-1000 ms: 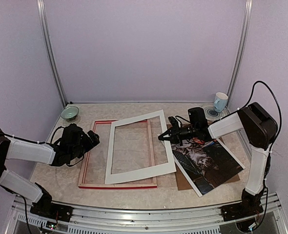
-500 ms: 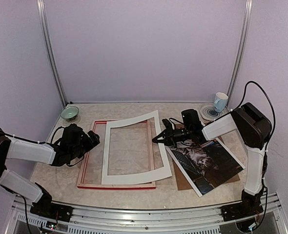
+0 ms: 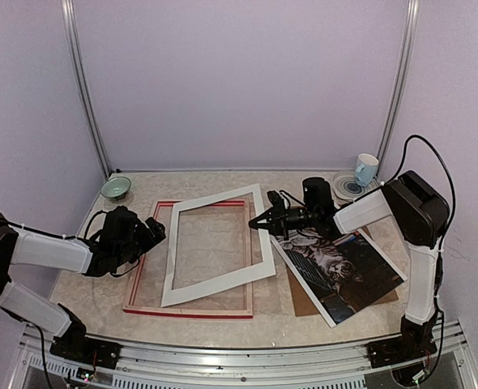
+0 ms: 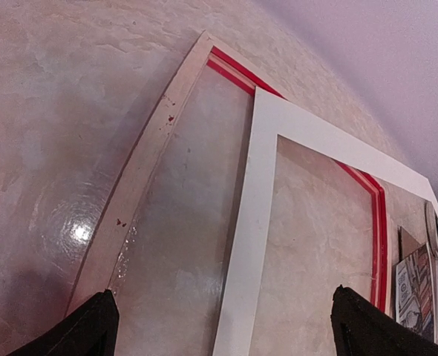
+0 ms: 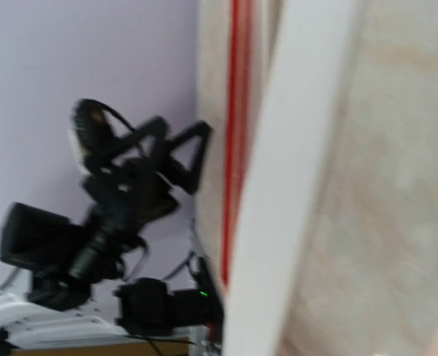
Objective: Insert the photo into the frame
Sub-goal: Place the mat board on the glass panel.
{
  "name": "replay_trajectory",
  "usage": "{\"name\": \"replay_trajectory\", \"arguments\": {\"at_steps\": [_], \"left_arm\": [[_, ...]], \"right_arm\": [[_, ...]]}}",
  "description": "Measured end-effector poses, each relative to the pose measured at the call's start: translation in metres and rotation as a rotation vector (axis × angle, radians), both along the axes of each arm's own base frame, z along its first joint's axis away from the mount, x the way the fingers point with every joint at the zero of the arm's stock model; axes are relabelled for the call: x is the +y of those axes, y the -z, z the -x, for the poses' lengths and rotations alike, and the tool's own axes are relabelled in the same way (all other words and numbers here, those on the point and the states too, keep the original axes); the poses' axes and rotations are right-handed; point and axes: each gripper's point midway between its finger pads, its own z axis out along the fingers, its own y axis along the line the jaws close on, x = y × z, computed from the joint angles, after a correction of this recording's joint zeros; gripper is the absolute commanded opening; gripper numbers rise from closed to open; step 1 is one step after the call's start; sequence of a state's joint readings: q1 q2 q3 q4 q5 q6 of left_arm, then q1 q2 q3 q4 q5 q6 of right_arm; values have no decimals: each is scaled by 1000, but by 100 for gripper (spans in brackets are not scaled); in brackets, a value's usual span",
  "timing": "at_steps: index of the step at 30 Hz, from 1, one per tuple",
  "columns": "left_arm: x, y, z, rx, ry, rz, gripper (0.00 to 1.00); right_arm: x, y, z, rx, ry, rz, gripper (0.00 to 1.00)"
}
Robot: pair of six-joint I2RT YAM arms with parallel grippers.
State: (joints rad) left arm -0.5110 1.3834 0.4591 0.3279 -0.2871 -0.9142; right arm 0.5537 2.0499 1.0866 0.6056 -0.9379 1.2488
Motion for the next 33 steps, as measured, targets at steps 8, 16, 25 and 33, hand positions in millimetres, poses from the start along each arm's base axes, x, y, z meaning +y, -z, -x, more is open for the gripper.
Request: {"name": "replay_trajectory", "arguments": {"at_steps": [8,16,25,33], "left_arm": [[1,2,2,5,-2,-1,99],[2,4,2,7,-3,-3,99],[10,1,4,-3,-46,-5,99],[14,-4,4,-21,-69,1,99]], "right_arm": [[-2,-19,-14,-7,39,-57,0],[15,-11,-2,-22,8,-21,0],[26,8,16,9,-12,16,0],[32,23,19,18,17,66,0]]}}
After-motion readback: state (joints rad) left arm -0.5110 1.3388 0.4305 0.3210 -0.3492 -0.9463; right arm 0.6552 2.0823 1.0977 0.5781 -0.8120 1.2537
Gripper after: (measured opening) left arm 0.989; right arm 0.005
